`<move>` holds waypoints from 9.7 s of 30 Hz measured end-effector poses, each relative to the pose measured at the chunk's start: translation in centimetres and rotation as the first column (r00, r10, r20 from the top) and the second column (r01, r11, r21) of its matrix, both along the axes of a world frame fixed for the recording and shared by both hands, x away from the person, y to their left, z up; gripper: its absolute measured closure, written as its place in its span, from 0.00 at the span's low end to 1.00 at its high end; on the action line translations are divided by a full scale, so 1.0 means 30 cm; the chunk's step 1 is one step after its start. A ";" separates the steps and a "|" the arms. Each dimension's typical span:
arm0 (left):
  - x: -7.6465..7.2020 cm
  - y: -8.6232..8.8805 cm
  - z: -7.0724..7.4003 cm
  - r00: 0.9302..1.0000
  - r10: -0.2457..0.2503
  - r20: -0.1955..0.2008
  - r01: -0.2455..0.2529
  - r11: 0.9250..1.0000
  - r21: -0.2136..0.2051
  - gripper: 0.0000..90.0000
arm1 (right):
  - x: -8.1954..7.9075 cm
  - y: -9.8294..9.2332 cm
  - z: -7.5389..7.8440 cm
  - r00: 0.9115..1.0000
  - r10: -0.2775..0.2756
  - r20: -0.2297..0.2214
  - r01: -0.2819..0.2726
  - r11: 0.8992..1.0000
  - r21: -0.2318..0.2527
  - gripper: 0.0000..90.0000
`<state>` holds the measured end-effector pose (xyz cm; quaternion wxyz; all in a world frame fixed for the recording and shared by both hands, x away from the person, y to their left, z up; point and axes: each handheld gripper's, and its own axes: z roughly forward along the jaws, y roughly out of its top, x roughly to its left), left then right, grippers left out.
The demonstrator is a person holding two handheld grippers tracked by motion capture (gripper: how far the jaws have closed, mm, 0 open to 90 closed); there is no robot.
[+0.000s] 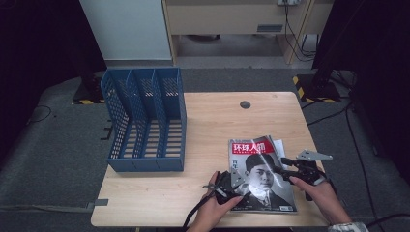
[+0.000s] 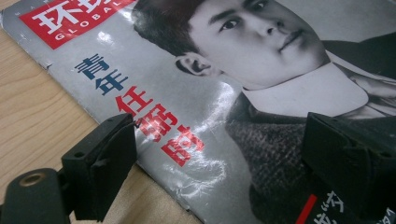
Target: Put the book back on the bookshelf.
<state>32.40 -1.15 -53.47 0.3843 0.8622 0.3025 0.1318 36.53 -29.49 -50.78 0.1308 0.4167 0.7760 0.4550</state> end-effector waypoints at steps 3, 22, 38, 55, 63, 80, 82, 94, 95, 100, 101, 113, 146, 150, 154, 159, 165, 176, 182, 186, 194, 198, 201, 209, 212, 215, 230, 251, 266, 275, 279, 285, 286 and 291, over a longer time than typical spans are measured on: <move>0.000 0.000 0.000 1.000 0.000 -0.001 0.000 1.000 0.000 0.11 | -0.001 0.004 -0.007 1.000 0.001 -0.005 -0.001 1.000 -0.016 0.46; 0.008 -0.003 -0.001 1.000 -0.017 -0.002 0.017 1.000 0.004 0.10 | 0.013 0.045 -0.052 0.995 0.040 -0.090 -0.048 0.994 -0.095 0.48; 0.006 -0.011 -0.001 1.000 -0.019 -0.003 0.019 1.000 0.005 0.10 | 0.020 0.094 -0.042 0.997 -0.004 -0.073 -0.009 0.984 -0.178 0.76; 0.015 0.024 0.007 0.998 0.053 -0.047 -0.056 0.996 -0.073 0.06 | 0.006 0.112 -0.002 1.000 0.009 0.005 -0.008 0.991 -0.136 0.97; 0.046 0.082 0.002 0.988 0.120 -0.095 -0.132 0.982 -0.135 0.07 | -0.028 0.130 0.052 0.993 0.064 0.094 -0.052 0.991 -0.127 0.98; 0.060 0.079 0.000 0.983 0.075 -0.167 -0.106 0.978 -0.182 0.11 | -0.036 0.109 0.064 0.995 0.080 0.063 -0.086 0.992 0.094 0.97; 0.060 0.081 0.002 0.981 0.080 -0.176 -0.113 0.976 -0.187 0.15 | -0.032 0.111 0.051 0.996 0.072 0.043 -0.076 0.994 0.080 0.97; 0.062 0.098 0.010 0.983 0.100 -0.153 -0.122 0.982 -0.147 0.39 | -0.022 0.146 -0.007 0.997 0.070 -0.042 -0.071 0.997 -0.018 0.95; 0.062 0.100 0.010 0.983 0.100 -0.154 -0.123 0.981 -0.147 0.42 | -0.022 0.148 -0.008 0.997 0.070 -0.040 -0.071 0.997 -0.026 0.94; 0.062 0.109 0.009 0.984 0.104 -0.145 -0.125 0.982 -0.144 0.52 | -0.015 0.150 -0.019 0.997 0.063 -0.033 -0.065 0.994 -0.086 0.83; 0.062 0.109 0.009 0.985 0.103 -0.138 -0.122 0.983 -0.137 0.52 | -0.014 0.152 -0.022 0.997 0.060 -0.039 -0.064 0.993 -0.102 0.76; 0.057 0.104 0.011 0.990 0.098 -0.104 -0.108 0.989 -0.101 0.59 | 0.020 0.131 -0.063 0.993 -0.075 -0.086 0.057 0.977 -0.204 0.23; 0.099 0.180 0.066 0.987 0.120 -0.110 -0.134 0.981 -0.137 0.74 | -0.004 0.216 -0.080 0.997 0.025 -0.071 -0.039 0.978 -0.206 0.22; 0.103 0.180 0.062 0.986 0.123 -0.113 -0.137 0.983 -0.123 0.75 | -0.003 0.217 -0.079 0.997 0.028 -0.074 -0.042 0.978 -0.205 0.22; 0.104 0.179 0.060 0.986 0.126 -0.113 -0.139 0.983 -0.118 0.76 | 0.002 0.204 -0.074 0.996 0.010 -0.083 -0.028 0.976 -0.216 0.20; 0.109 0.178 0.073 0.987 0.111 -0.116 -0.125 0.984 -0.125 0.75 | 0.009 0.186 -0.078 0.995 -0.027 -0.094 0.006 0.976 -0.216 0.17; 0.135 0.165 0.102 0.988 0.087 -0.130 -0.105 0.985 -0.139 0.69 | 0.009 0.194 -0.082 0.996 -0.025 -0.081 0.007 0.978 -0.210 0.17; 0.237 0.178 0.138 0.980 0.087 -0.181 -0.114 0.983 -0.145 0.58 | 0.011 0.206 -0.088 0.998 -0.008 -0.061 -0.005 0.979 -0.206 0.18; 0.273 0.157 0.156 0.977 0.068 -0.201 -0.096 0.987 -0.130 0.56 | 0.012 0.206 -0.088 0.998 0.001 -0.060 -0.013 0.979 -0.204 0.18; 0.312 0.132 0.178 0.973 0.053 -0.223 -0.077 0.992 -0.100 0.55 | 0.014 0.207 -0.089 0.998 0.010 -0.057 -0.022 0.979 -0.202 0.18; 0.355 0.097 0.199 0.969 0.032 -0.243 -0.053 0.996 -0.078 0.55 | 0.016 0.206 -0.091 0.998 0.023 -0.052 -0.033 0.979 -0.201 0.19; 0.375 0.079 0.209 0.967 0.016 -0.256 -0.037 0.996 -0.077 0.56 | 0.018 0.207 -0.092 0.998 0.032 -0.048 -0.041 0.979 -0.199 0.19; 0.389 0.067 0.209 0.966 0.015 -0.260 -0.033 0.998 -0.063 0.58 | 0.018 0.208 -0.092 0.998 0.033 -0.048 -0.042 0.979 -0.197 0.19; 0.406 0.054 0.199 0.961 0.007 -0.276 -0.021 0.999 -0.047 0.60 | 0.018 0.208 -0.093 0.998 0.036 -0.048 -0.045 0.979 -0.197 0.19; 0.413 0.058 0.201 0.956 0.000 -0.292 -0.022 0.997 -0.075 0.62 | 0.018 0.208 -0.093 0.998 0.037 -0.047 -0.046 0.979 -0.197 0.19; 0.419 0.053 0.196 0.956 0.000 -0.293 -0.020 0.997 -0.068 0.64 | 0.018 0.208 -0.093 0.998 0.038 -0.047 -0.047 0.979 -0.197 0.19; 0.481 0.025 0.177 0.931 -0.036 -0.363 0.027 0.999 -0.029 0.70 | 0.018 0.207 -0.094 0.998 0.042 -0.044 -0.050 0.980 -0.195 0.19; 0.437 0.024 0.213 0.941 0.017 -0.339 -0.035 0.998 -0.047 0.91 | 0.019 0.187 -0.082 0.997 0.031 -0.068 -0.043 0.981 -0.187 0.19; 0.409 -0.010 0.281 0.929 -0.030 -0.368 -0.024 0.990 -0.142 0.95 | 0.031 0.101 -0.041 0.996 -0.078 -0.030 0.073 0.987 -0.144 0.26; 0.389 -0.010 0.338 0.925 -0.062 -0.375 -0.018 0.979 -0.204 0.96 | 0.046 0.007 -0.017 0.979 -0.206 -0.009 0.204 0.974 -0.097 0.27; 0.377 -0.017 0.372 0.932 -0.066 -0.356 -0.008 0.979 -0.202 0.96 | 0.049 -0.036 -0.014 0.964 -0.268 0.002 0.266 0.958 -0.107 0.27; 0.360 -0.034 0.427 0.935 -0.090 -0.343 0.013 0.975 -0.220 0.96 | 0.055 -0.035 -0.051 0.961 -0.271 -0.048 0.258 0.947 -0.189 0.27; 0.357 -0.035 0.437 0.935 -0.095 -0.342 0.015 0.974 -0.228 0.96 | 0.054 -0.029 -0.054 0.961 -0.270 -0.052 0.256 0.947 -0.193 0.27; 0.349 -0.034 0.482 0.938 -0.105 -0.330 0.019 0.967 -0.253 0.96 | 0.054 -0.016 -0.065 0.966 -0.251 -0.058 0.233 0.947 -0.224 0.26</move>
